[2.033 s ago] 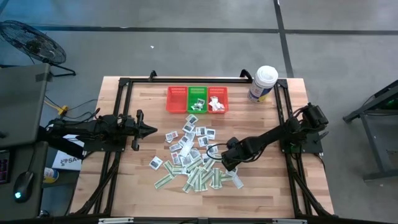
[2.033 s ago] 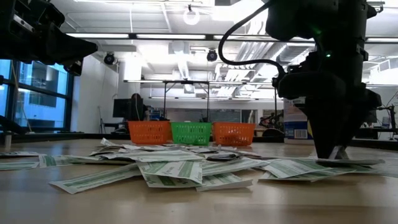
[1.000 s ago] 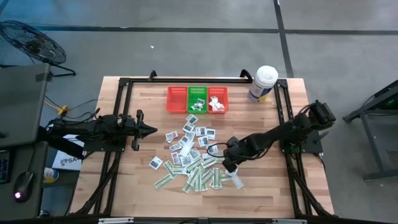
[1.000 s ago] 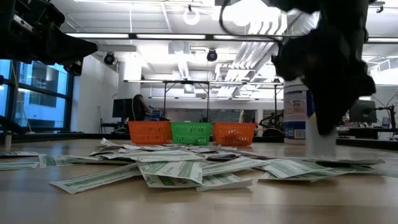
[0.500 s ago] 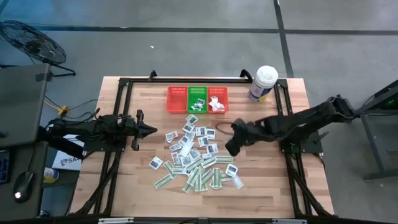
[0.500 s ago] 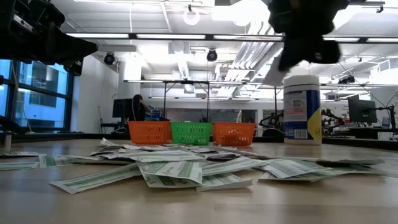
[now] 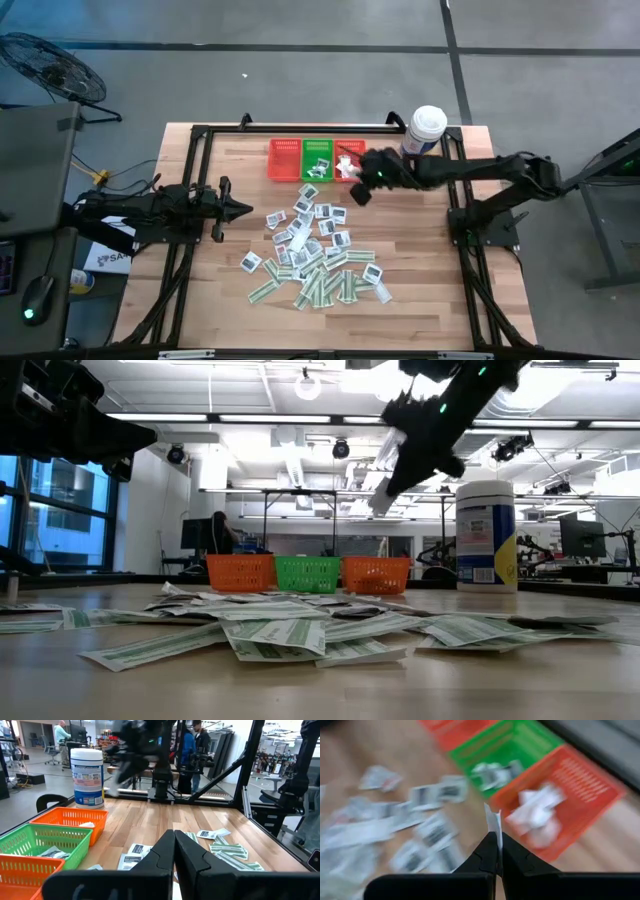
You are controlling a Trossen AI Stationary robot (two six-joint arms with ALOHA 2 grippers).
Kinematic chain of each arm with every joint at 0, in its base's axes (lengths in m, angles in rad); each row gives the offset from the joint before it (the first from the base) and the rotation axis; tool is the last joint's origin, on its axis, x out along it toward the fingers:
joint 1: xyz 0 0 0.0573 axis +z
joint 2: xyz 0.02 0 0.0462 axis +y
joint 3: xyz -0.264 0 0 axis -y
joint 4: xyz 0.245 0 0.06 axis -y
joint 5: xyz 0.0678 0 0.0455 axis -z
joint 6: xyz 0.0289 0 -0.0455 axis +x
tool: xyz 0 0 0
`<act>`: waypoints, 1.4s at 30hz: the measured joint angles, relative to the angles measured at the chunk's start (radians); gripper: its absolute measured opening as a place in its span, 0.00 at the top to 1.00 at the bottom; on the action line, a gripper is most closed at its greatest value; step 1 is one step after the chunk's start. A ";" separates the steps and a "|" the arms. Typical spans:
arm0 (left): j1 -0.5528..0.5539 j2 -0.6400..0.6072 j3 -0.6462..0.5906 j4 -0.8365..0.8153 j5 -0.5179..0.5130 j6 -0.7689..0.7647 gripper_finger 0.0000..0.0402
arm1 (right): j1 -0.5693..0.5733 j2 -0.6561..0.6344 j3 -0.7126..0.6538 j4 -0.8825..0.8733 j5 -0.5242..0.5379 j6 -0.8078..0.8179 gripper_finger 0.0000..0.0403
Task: Pick & Place First Aid Supplies
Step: Put the bandage pack into the right orange bin
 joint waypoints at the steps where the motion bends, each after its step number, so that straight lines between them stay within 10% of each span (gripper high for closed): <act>1: 0.000 0.000 0.000 0.000 0.000 0.000 1.00 | -0.024 0.018 0.000 0.023 0.010 -0.021 1.00; 25: 0.000 0.000 0.000 0.000 0.000 0.000 1.00 | -0.277 0.394 0.253 -0.048 -0.111 0.319 0.98; 42: 0.000 0.000 0.000 0.000 0.000 0.000 1.00 | -0.275 0.394 0.251 -0.078 -0.179 0.354 0.68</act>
